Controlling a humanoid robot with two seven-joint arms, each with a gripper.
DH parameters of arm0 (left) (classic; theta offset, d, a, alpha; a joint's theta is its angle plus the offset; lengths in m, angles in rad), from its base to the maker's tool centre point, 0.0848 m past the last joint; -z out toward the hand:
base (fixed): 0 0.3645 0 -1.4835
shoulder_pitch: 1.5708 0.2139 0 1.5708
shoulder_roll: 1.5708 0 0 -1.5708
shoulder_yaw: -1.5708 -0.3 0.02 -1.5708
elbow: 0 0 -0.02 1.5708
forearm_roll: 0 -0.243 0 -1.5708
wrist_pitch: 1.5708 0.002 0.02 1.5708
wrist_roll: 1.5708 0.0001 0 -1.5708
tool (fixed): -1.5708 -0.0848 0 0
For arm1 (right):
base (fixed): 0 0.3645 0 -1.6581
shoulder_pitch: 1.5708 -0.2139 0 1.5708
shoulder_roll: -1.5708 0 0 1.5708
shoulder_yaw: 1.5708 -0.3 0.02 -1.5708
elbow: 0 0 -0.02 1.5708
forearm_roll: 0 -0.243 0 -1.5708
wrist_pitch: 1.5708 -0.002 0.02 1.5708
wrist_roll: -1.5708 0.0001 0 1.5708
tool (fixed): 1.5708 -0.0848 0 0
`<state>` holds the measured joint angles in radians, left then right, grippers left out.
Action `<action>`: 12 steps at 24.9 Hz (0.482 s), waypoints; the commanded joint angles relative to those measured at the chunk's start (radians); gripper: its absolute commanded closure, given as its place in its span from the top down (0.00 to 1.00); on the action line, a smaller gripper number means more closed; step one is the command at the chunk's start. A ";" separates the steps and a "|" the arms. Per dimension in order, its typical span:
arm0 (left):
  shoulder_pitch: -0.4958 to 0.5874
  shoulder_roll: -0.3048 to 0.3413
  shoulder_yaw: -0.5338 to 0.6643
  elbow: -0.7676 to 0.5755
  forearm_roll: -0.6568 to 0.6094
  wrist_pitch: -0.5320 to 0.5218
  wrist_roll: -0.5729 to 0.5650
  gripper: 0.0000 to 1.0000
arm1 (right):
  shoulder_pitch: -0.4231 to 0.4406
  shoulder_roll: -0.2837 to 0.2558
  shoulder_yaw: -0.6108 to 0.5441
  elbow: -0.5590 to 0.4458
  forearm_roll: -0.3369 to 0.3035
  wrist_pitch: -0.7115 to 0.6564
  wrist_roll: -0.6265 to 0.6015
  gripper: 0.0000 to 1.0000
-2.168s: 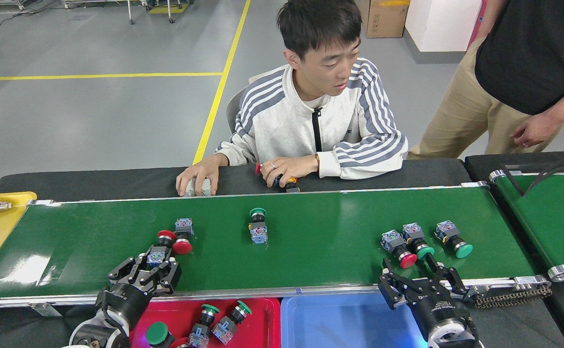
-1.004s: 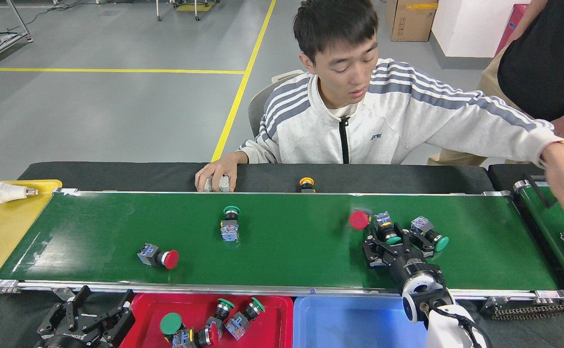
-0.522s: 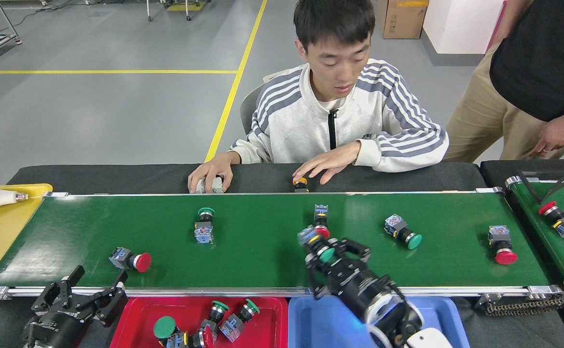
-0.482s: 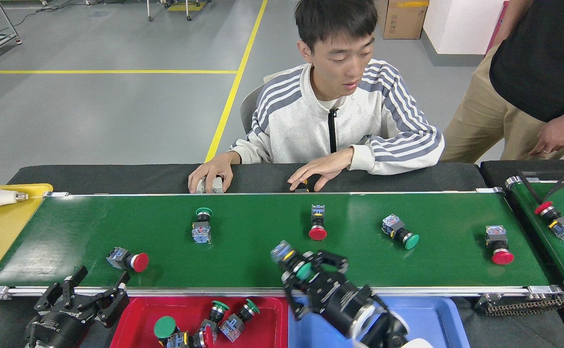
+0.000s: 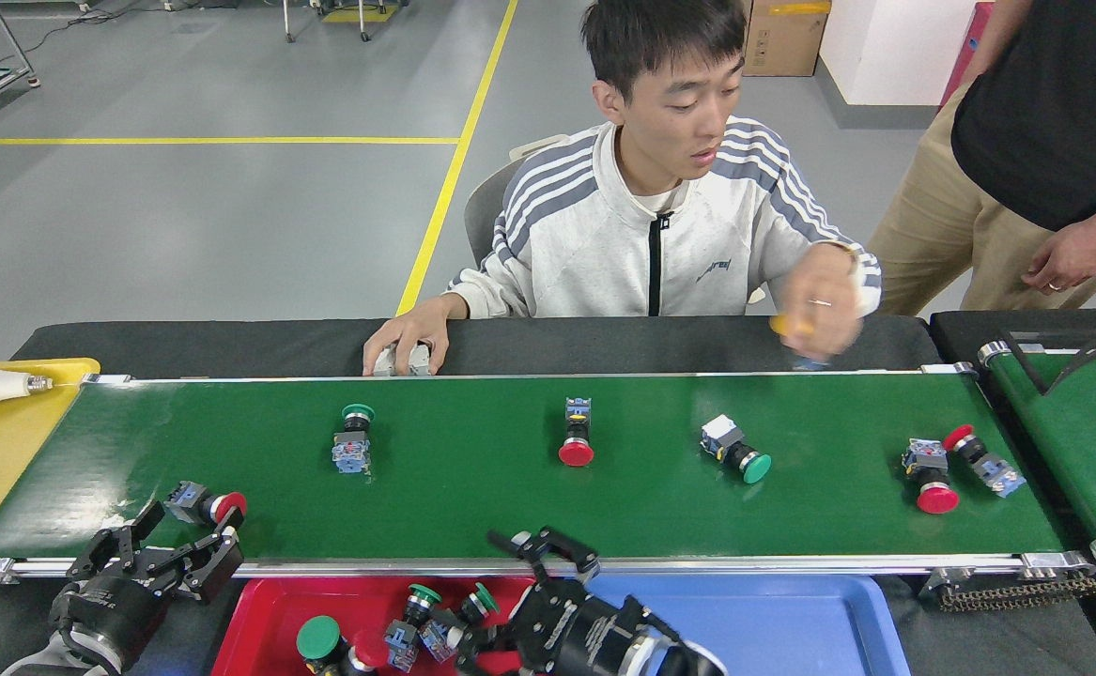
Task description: Pick switch part from conveyor to tray
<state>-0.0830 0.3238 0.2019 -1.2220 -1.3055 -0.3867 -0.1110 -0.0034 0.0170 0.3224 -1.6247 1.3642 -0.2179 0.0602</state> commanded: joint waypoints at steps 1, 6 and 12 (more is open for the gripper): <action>-0.017 0.024 0.004 0.015 -0.001 0.049 0.004 1.00 | 0.060 0.023 -0.125 -0.043 -0.004 0.094 -0.068 1.00; -0.057 0.031 0.004 0.056 -0.001 0.120 0.005 0.93 | 0.174 0.024 -0.330 -0.040 -0.002 0.203 -0.123 1.00; -0.077 0.012 0.004 0.102 0.009 0.112 0.011 0.12 | -0.043 0.014 -0.213 0.081 0.053 0.229 -0.013 1.00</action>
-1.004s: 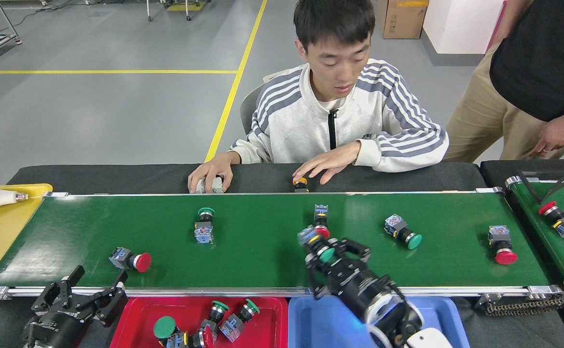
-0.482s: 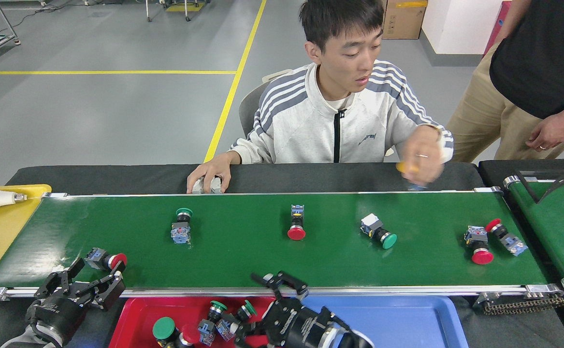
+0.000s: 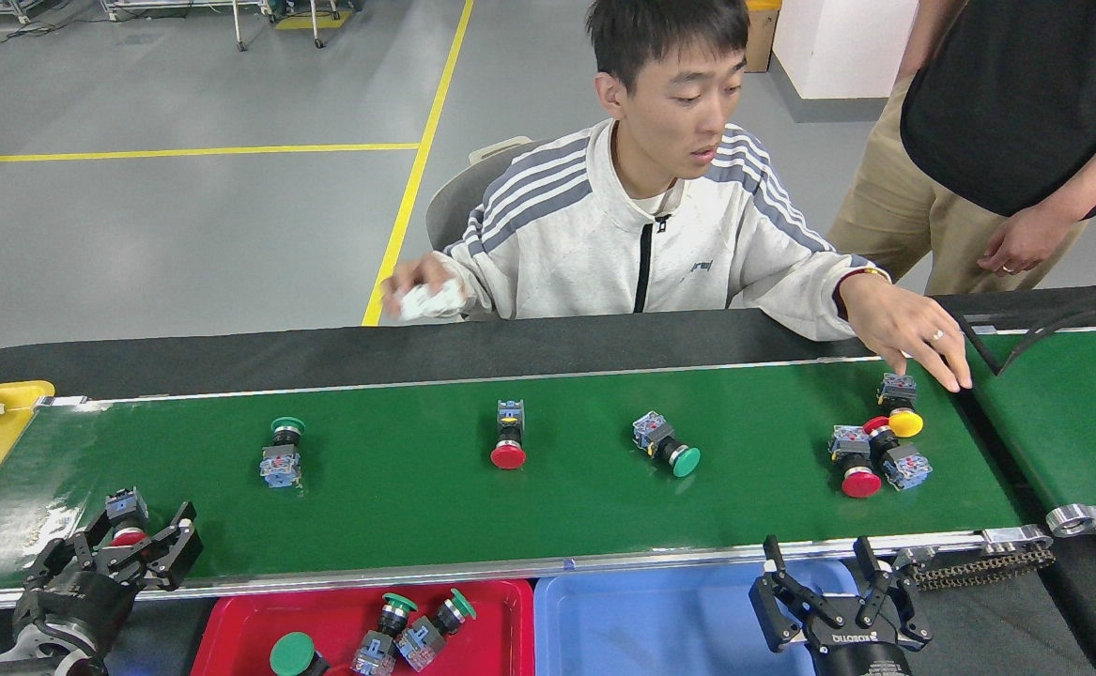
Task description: Pick switch part from conveyor to tray
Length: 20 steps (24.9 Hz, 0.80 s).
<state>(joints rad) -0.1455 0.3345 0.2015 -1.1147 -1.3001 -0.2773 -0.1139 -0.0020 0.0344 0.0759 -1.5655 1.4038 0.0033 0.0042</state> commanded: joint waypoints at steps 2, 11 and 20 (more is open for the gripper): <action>-0.011 -0.002 0.004 -0.005 0.005 0.001 0.016 0.08 | -0.147 -0.010 0.090 0.120 0.026 0.003 0.077 1.00; 0.144 -0.052 -0.007 -0.301 0.002 -0.290 0.005 0.08 | -0.285 -0.025 0.191 0.260 0.015 -0.166 0.221 1.00; 0.262 -0.100 -0.024 -0.504 0.001 -0.508 -0.043 1.00 | -0.473 0.047 0.257 0.490 0.026 -0.164 0.220 0.49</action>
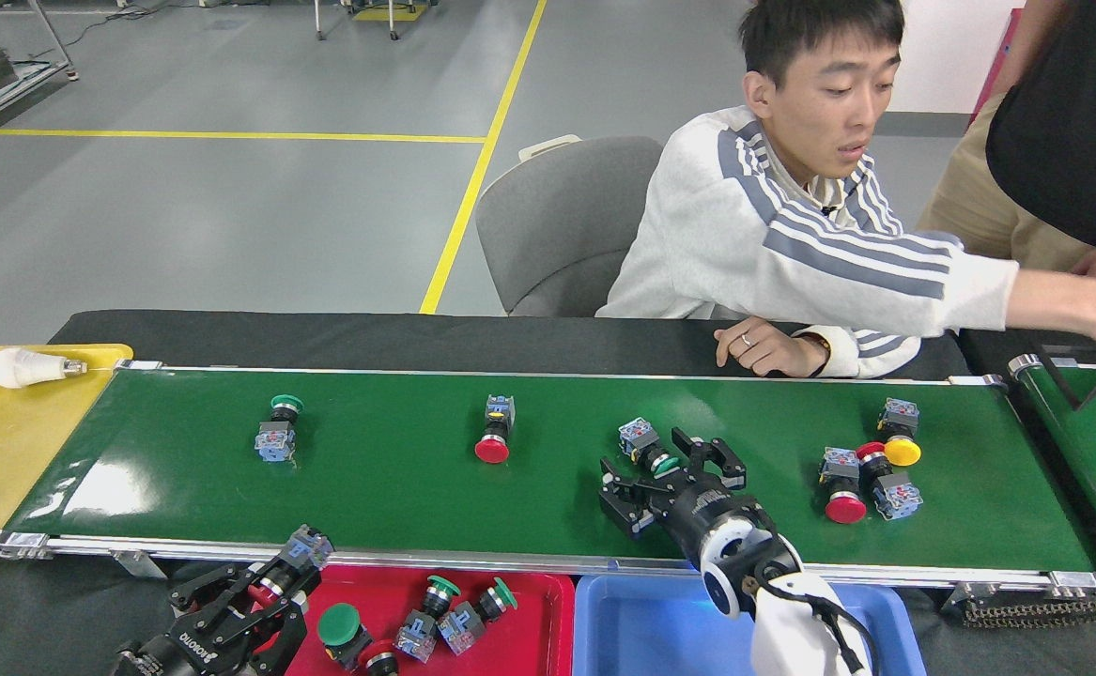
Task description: Pick switch part from conveyor to tray
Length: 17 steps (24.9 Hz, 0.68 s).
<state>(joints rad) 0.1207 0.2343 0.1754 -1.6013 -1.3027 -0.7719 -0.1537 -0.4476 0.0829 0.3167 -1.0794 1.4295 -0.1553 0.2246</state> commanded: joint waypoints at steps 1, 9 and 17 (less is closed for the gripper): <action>-0.001 -0.001 0.004 -0.017 0.003 -0.014 -0.001 1.00 | -0.042 -0.008 0.033 0.012 -0.001 -0.007 -0.001 0.41; -0.009 -0.013 0.073 0.023 0.002 0.451 -0.001 1.00 | -0.042 -0.012 0.064 0.010 -0.011 -0.035 -0.001 0.17; -0.024 0.036 0.134 0.113 0.005 0.502 0.003 1.00 | 0.164 -0.026 0.196 -0.358 -0.012 -0.234 -0.053 0.26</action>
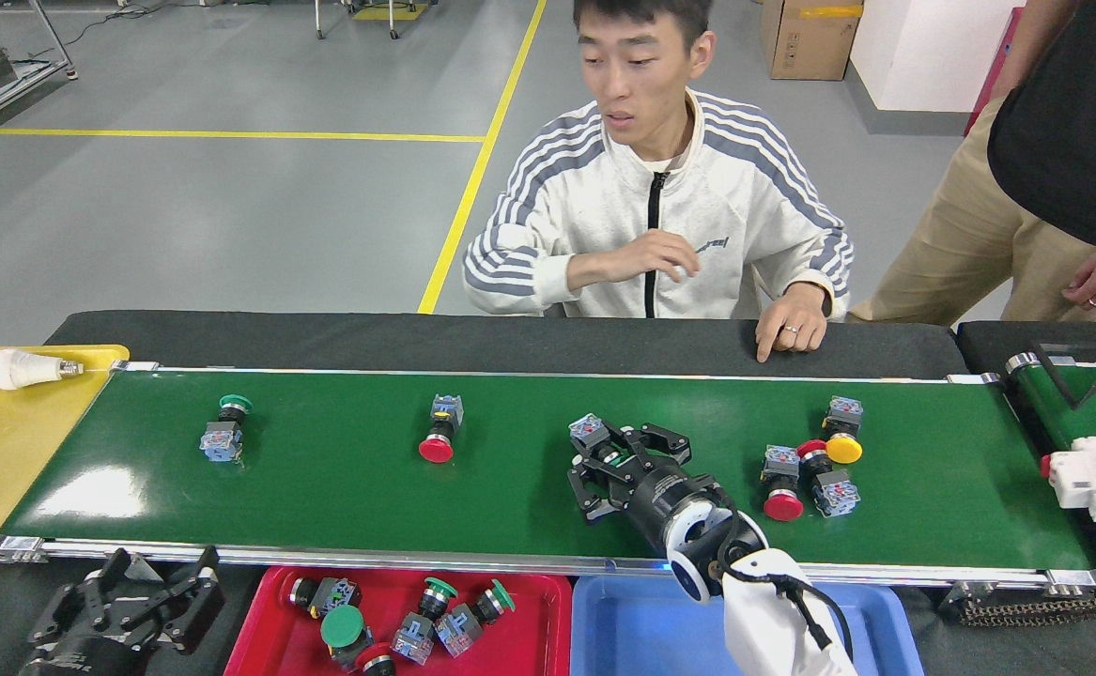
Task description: Pick switch part from conveyor to tray
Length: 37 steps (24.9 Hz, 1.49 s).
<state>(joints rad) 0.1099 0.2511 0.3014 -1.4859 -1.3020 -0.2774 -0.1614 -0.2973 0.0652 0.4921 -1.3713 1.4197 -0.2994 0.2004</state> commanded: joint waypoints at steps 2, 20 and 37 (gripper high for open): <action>-0.049 0.037 0.005 0.033 0.004 0.004 0.011 1.00 | 0.073 -0.024 0.034 -0.135 -0.002 -0.198 -0.035 0.81; -0.467 0.289 -0.064 0.783 -0.002 -0.023 0.137 1.00 | 0.428 -0.004 -0.288 -0.315 -0.007 0.444 -0.308 0.98; -0.636 0.264 -0.162 1.066 0.053 0.141 0.244 0.21 | -0.003 0.022 0.062 0.057 -0.013 0.355 -0.064 0.98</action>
<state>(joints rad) -0.5116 0.5191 0.1366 -0.4111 -1.2576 -0.1387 0.0738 -0.2828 0.0802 0.5500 -1.3094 1.4110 0.1100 0.0968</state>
